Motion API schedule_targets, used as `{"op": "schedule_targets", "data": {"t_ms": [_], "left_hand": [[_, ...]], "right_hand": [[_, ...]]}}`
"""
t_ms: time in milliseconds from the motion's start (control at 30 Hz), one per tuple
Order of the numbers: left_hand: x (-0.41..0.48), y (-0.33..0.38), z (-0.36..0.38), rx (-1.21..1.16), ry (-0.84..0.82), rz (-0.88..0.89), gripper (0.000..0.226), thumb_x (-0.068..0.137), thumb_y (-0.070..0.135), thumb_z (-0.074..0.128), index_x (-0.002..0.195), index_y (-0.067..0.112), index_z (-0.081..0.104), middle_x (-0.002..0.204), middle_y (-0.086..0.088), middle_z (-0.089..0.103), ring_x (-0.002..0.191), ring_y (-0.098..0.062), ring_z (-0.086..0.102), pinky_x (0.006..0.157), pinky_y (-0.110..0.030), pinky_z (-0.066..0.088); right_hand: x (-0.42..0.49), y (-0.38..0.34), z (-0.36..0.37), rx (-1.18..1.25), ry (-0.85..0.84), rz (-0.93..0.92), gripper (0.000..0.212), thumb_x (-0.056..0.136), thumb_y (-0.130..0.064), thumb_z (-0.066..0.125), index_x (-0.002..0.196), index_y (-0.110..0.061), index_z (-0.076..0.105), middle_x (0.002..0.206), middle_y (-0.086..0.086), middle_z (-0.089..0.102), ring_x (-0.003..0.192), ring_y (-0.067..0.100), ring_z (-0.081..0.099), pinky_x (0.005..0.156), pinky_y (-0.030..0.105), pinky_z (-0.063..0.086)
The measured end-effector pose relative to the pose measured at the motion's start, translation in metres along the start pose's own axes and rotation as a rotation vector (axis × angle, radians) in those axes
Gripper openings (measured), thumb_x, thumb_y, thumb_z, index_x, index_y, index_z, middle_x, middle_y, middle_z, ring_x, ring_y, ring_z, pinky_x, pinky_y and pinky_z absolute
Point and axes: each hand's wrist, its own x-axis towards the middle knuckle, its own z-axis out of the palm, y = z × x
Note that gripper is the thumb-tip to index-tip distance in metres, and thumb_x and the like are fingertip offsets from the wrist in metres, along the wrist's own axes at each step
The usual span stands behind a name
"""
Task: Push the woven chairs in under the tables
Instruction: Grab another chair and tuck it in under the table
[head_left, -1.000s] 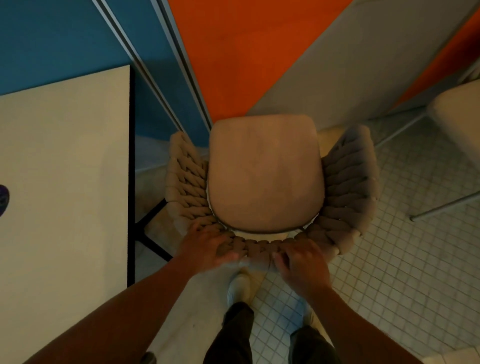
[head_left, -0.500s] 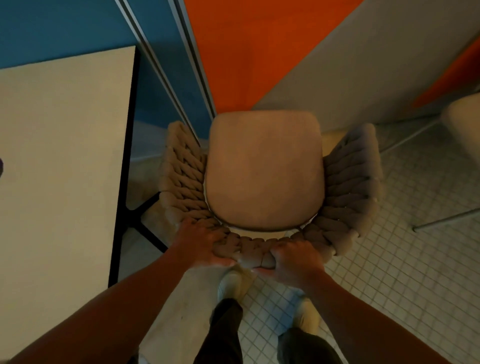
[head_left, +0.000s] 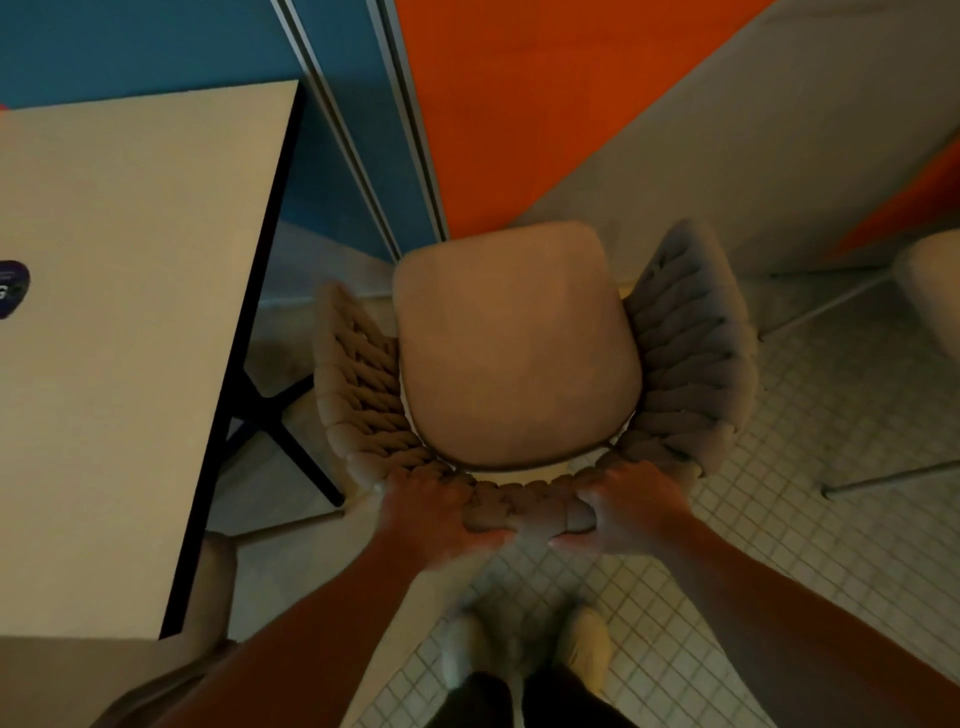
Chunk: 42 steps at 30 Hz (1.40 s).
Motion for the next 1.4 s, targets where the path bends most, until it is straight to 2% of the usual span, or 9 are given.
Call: {"op": "schedule_targets", "data": {"t_ms": [267, 433, 533, 633, 700, 767, 900, 1067, 1400], "left_hand": [[-0.001, 0.012, -0.011, 0.006, 0.052, 0.011, 0.117, 0.059, 0.101, -0.010, 0.122, 0.036, 0.064, 0.119, 0.006, 0.070, 0.114, -0.022, 0.061, 0.097, -0.047, 0.036], [-0.009, 0.002, -0.011, -0.145, 0.172, -0.041, 0.082, 0.090, 0.072, 0.006, 0.113, 0.027, 0.071, 0.122, 0.003, 0.071, 0.126, -0.019, 0.054, 0.109, -0.042, 0.032], [-0.011, -0.010, -0.003, -0.352, 0.320, -0.300, 0.062, 0.096, 0.053, 0.044, 0.140, 0.010, 0.053, 0.159, -0.017, 0.038, 0.154, -0.030, 0.019, 0.126, -0.047, 0.011], [-0.017, -0.010, -0.012, -0.561, 0.330, -0.584, 0.097, 0.089, 0.041, 0.066, 0.159, 0.004, 0.010, 0.169, -0.018, 0.001, 0.157, -0.030, -0.003, 0.127, -0.044, 0.000], [-0.016, -0.007, -0.019, -0.843, 0.357, -0.792, 0.105, 0.087, 0.033, 0.070, 0.160, 0.003, 0.001, 0.169, -0.018, 0.001, 0.156, -0.034, 0.009, 0.126, -0.046, 0.016], [-0.007, -0.006, -0.021, -1.169, 0.301, -1.036, 0.098, 0.088, 0.028, 0.072, 0.158, 0.003, 0.008, 0.164, -0.022, 0.022, 0.144, -0.039, 0.037, 0.109, -0.049, 0.043], [0.004, -0.004, -0.018, -1.759, 0.184, -1.124, 0.033, 0.091, 0.024, 0.072, 0.115, 0.015, 0.053, 0.120, -0.018, 0.066, 0.092, -0.029, 0.065, 0.060, -0.040, 0.056], [0.006, -0.005, -0.015, -1.796, 0.377, -1.184, 0.048, 0.091, 0.014, 0.069, 0.127, 0.029, 0.040, 0.120, -0.009, 0.060, 0.103, -0.038, 0.067, 0.075, -0.052, 0.060], [-0.002, 0.008, -0.011, -1.809, 0.436, -1.182, 0.059, 0.086, 0.005, 0.073, 0.132, 0.027, 0.044, 0.124, -0.009, 0.060, 0.098, -0.035, 0.065, 0.064, -0.047, 0.060]], "right_hand": [[-0.006, 0.009, -0.003, -0.064, -0.039, 0.084, 0.084, 0.060, -0.096, 0.029, 0.106, -0.036, 0.065, 0.097, -0.013, 0.070, 0.090, 0.013, 0.064, 0.073, 0.029, 0.049], [-0.030, -0.019, 0.009, 0.121, 0.145, 0.305, 0.074, 0.088, -0.077, 0.028, 0.127, -0.023, 0.059, 0.124, -0.003, 0.064, 0.123, 0.021, 0.048, 0.104, 0.038, 0.036], [-0.035, -0.049, 0.019, 0.407, 0.412, 0.647, 0.064, 0.098, -0.052, 0.040, 0.145, -0.009, 0.046, 0.154, 0.009, 0.041, 0.148, 0.024, 0.023, 0.119, 0.041, 0.022], [-0.032, -0.074, 0.028, 0.634, 0.628, 0.958, 0.082, 0.091, -0.043, 0.061, 0.154, -0.007, 0.023, 0.164, 0.012, 0.013, 0.152, 0.025, 0.011, 0.120, 0.043, 0.023], [-0.025, -0.082, 0.024, 0.966, 0.710, 1.155, 0.096, 0.084, -0.039, 0.073, 0.155, -0.013, 0.015, 0.164, 0.010, 0.012, 0.150, 0.027, 0.017, 0.114, 0.040, 0.031], [-0.013, -0.081, 0.023, 1.265, 0.769, 1.270, 0.088, 0.077, -0.033, 0.078, 0.148, -0.016, 0.030, 0.149, 0.012, 0.042, 0.133, 0.033, 0.046, 0.099, 0.043, 0.046], [0.005, -0.068, 0.022, 1.766, 0.711, 1.462, 0.071, 0.077, -0.023, 0.082, 0.138, -0.025, 0.045, 0.134, 0.010, 0.056, 0.114, 0.039, 0.058, 0.086, 0.061, 0.054], [0.009, -0.052, 0.016, 2.016, 0.526, 1.453, 0.063, 0.087, -0.005, 0.070, 0.140, -0.026, 0.044, 0.140, 0.010, 0.048, 0.124, 0.043, 0.051, 0.089, 0.068, 0.049], [0.007, -0.044, 0.009, 1.966, 0.470, 1.514, 0.059, 0.087, -0.004, 0.071, 0.139, -0.016, 0.047, 0.140, 0.013, 0.050, 0.123, 0.042, 0.052, 0.079, 0.054, 0.051]]}}
